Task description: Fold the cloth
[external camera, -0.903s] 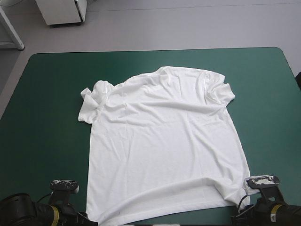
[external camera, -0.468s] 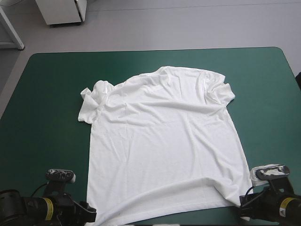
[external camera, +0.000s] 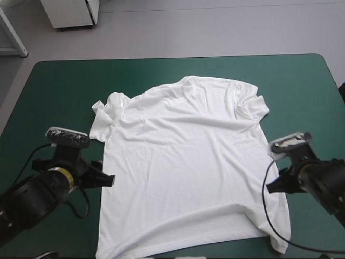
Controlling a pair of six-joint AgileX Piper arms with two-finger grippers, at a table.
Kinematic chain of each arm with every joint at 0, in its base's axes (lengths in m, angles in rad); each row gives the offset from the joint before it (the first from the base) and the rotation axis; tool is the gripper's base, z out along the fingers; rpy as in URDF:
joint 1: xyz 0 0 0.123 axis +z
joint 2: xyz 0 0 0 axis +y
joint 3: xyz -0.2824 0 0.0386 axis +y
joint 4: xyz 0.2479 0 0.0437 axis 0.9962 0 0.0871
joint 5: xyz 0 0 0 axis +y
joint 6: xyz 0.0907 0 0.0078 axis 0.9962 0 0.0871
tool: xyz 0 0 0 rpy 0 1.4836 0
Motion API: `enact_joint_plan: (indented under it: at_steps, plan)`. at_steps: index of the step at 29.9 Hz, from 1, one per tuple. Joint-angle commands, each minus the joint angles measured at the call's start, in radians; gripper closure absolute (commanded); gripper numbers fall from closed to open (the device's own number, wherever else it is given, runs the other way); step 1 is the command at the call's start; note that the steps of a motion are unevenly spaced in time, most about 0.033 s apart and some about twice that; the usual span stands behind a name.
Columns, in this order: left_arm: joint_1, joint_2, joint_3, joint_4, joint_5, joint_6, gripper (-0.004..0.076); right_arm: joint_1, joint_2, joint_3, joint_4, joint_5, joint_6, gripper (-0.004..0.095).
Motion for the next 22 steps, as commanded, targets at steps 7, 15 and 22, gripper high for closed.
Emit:
enact_joint_plan:
  at_steps: [7, 15, 22]
  plan:
    - [0.507, 0.175, -0.269, -0.183, -0.046, 0.382, 0.0321, -0.103, 0.308, -0.42, 0.0, -0.135, -0.138, 0.0432]
    - [0.971, 0.342, -0.382, -0.744, -0.062, 0.745, 0.0321, -0.19, 0.422, -0.55, 0.082, -0.156, -0.168, 0.0446]
    - [0.98, 0.458, -0.382, -0.822, -0.08, 0.778, 0.0321, -0.252, 0.57, -0.55, 0.196, -0.154, -0.209, 0.0447]
